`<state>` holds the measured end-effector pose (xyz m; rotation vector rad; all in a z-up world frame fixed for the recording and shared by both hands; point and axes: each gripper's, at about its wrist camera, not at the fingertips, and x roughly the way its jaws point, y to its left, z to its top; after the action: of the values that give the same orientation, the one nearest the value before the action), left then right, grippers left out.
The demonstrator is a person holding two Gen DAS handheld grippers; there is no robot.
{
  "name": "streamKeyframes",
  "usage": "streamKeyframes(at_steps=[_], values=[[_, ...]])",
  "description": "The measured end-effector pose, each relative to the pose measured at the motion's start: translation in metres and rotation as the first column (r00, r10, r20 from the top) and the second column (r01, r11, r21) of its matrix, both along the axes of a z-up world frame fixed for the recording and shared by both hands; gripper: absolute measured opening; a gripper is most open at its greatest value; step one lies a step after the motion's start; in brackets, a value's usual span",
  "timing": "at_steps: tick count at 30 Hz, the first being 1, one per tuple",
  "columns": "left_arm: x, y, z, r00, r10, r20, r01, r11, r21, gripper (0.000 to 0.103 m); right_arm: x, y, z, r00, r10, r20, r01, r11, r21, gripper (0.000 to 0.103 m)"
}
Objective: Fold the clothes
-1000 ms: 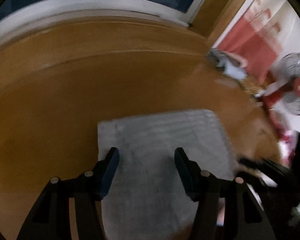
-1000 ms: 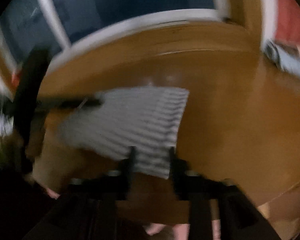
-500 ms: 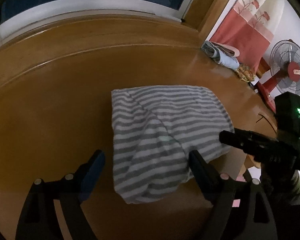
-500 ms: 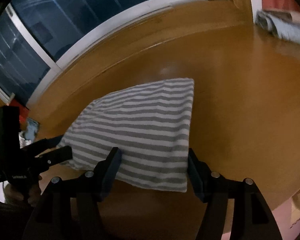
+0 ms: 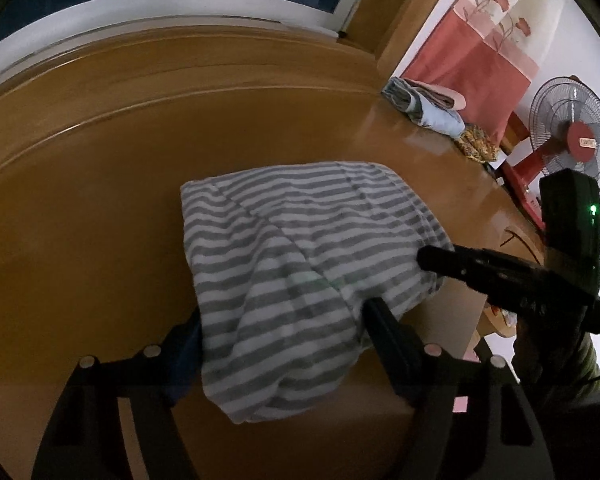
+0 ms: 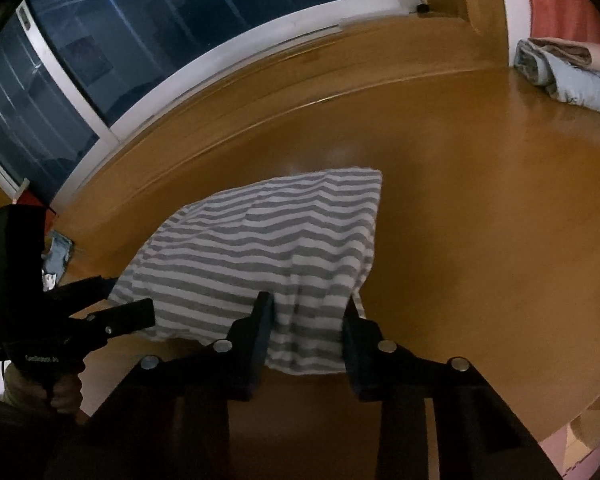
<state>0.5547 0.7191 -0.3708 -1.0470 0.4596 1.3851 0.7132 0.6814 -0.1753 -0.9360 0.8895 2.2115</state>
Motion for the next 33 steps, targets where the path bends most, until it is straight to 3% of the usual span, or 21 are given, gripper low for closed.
streamKeyframes(at_steps=[8,14,18,23,33], values=[[0.074,0.070,0.001,0.995,0.103,-0.006,-0.103,0.995,0.014,0.072,0.049,0.064,0.002,0.995,0.094,0.029,-0.096,0.994,0.044,0.029],[0.136,0.119,-0.002,0.974,0.227,0.006,-0.227,0.973,0.034,0.072,0.097,0.127,0.005,0.981,0.187,0.045,-0.190,0.979,0.078,0.029],[0.165,0.146,-0.005,0.960,0.279,-0.041,-0.277,0.960,0.046,0.072,0.116,0.158,0.007,0.972,0.228,0.064,-0.232,0.969,0.078,0.029],[0.179,0.175,-0.004,0.946,0.308,-0.096,-0.306,0.951,0.037,0.073,0.113,0.181,0.007,0.967,0.245,0.074,-0.250,0.966,0.072,0.029],[0.173,0.198,-0.002,0.939,0.325,-0.107,-0.324,0.946,0.032,0.074,0.119,0.202,0.006,0.978,0.207,0.038,-0.208,0.978,0.028,0.031]])
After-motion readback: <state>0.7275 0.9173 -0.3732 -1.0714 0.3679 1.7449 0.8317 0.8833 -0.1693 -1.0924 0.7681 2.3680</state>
